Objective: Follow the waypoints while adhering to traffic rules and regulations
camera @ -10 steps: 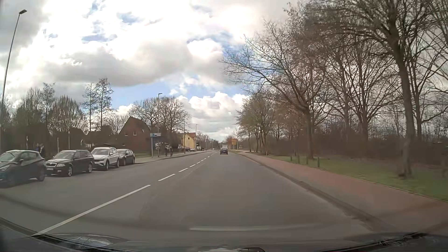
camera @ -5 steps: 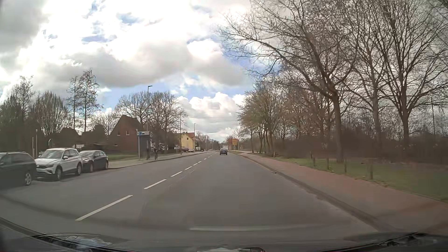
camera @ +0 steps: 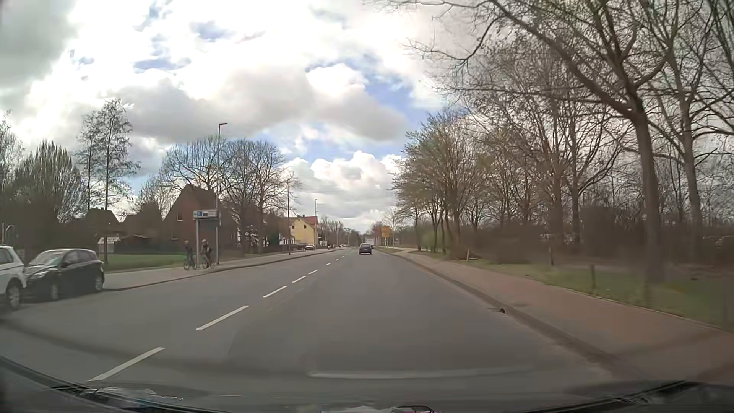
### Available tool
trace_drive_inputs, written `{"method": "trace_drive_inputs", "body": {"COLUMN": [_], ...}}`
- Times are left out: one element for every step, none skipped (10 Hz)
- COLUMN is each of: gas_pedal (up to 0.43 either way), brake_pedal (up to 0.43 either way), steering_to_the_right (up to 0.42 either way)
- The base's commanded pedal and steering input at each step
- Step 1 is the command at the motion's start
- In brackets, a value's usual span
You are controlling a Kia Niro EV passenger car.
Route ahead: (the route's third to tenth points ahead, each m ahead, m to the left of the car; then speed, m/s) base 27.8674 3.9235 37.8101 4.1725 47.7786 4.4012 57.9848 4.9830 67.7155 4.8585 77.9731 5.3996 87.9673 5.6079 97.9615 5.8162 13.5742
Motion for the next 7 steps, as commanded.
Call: {"method": "trace_drive_inputs", "body": {"gas_pedal": [0.209, 0.209, 0.209, 0.209, 0.209, 0.209, 0.197], "brake_pedal": [0.0, 0.0, 0.0, 0.0, 0.0, 0.0, 0.0], "steering_to_the_right": [-0.002, -0.002, -0.002, -0.002, -0.004, -0.007, -0.009]}}
